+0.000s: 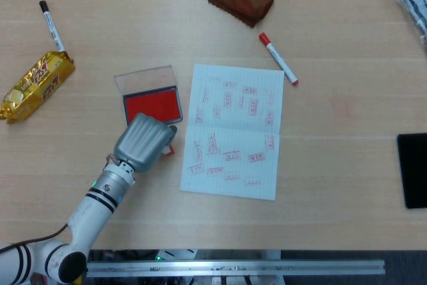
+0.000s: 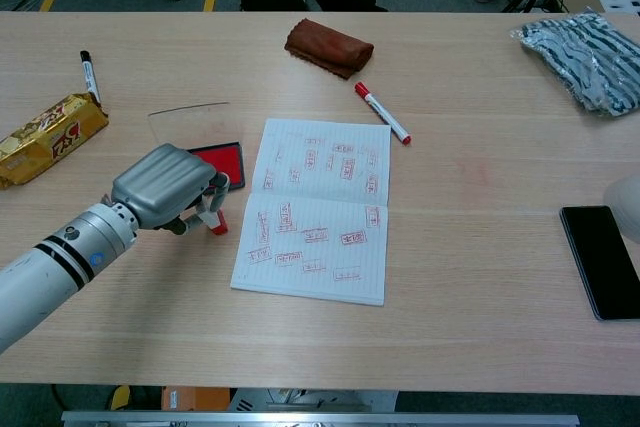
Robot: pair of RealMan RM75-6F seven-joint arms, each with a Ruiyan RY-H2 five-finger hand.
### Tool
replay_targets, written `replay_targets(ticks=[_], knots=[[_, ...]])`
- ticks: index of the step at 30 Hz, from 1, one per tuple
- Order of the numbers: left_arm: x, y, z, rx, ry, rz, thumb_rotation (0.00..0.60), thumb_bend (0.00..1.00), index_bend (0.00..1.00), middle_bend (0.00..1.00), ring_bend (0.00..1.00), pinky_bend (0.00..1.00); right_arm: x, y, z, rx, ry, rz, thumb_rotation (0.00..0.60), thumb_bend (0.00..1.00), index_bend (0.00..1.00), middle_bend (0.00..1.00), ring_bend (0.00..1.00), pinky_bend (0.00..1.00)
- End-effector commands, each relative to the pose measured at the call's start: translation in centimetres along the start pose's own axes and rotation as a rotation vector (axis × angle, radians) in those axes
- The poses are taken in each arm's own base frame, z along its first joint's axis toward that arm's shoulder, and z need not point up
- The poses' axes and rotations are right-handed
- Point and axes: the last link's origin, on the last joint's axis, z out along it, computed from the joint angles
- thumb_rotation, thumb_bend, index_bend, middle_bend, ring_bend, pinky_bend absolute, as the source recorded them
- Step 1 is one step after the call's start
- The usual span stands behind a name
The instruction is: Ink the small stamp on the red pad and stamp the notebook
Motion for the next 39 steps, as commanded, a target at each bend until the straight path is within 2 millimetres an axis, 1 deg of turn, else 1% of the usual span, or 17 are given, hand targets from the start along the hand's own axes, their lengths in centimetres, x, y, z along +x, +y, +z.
replay_targets(ticks=[1, 7, 12, 16, 19, 27, 32, 39], knots=[[0.3, -0.1, 0.0, -0.003, 0.006, 0.004, 0.6, 0.29, 0.57, 1.0, 1.0, 1.0, 0.0, 0.0, 0.0, 0.0, 0.0, 0.0, 0.6, 0.16, 0.33, 0.4, 0.36, 0.46], [2.0, -0.6, 0.5, -0.007, 0.055, 0.019, 0.6, 0.29, 0.57, 1.0, 1.0, 1.0, 0.1, 0.0, -0.1, -0.002, 0.005, 0.0, 0.6, 0.16, 0.33, 0.4, 0.36, 0.46], [4.0, -1.7, 1.8, 0.011, 0.108, 0.025, 0.6, 0.29, 0.57, 1.0, 1.0, 1.0, 0.1, 0.0, -0.1, -0.003, 0.006, 0.0, 0.6, 0.16, 0.33, 0.4, 0.36, 0.46], [4.6, -2.7, 2.8, 0.032, 0.13, 0.035, 0.6, 0.29, 0.58, 1.0, 1.0, 1.0, 0.1, -0.1, -0.1, -0.005, 0.006, -0.001, 0.6, 0.16, 0.33, 0.4, 0.36, 0.46], [4.5, -3.4, 3.4, 0.046, 0.132, 0.057, 0.6, 0.29, 0.58, 1.0, 1.0, 1.0, 0.1, -0.1, -0.1, -0.007, 0.004, -0.002, 0.6, 0.16, 0.33, 0.4, 0.36, 0.46], [2.8, -4.7, 4.6, 0.071, 0.106, 0.128, 0.6, 0.29, 0.58, 1.0, 1.0, 1.0, 0.1, -0.2, 0.0, -0.009, 0.0, -0.006, 0.6, 0.16, 0.33, 0.4, 0.36, 0.46], [1.9, -5.0, 5.0, 0.068, 0.088, 0.176, 0.6, 0.29, 0.58, 1.0, 1.0, 1.0, 0.0, -0.3, 0.0, -0.012, -0.002, -0.007, 0.6, 0.16, 0.33, 0.4, 0.36, 0.46], [1.3, -4.9, 5.2, 0.053, 0.08, 0.232, 0.6, 0.29, 0.58, 1.0, 1.0, 1.0, -0.1, -0.2, -0.1, -0.019, -0.006, -0.007, 0.6, 0.16, 0.33, 0.4, 0.36, 0.46]])
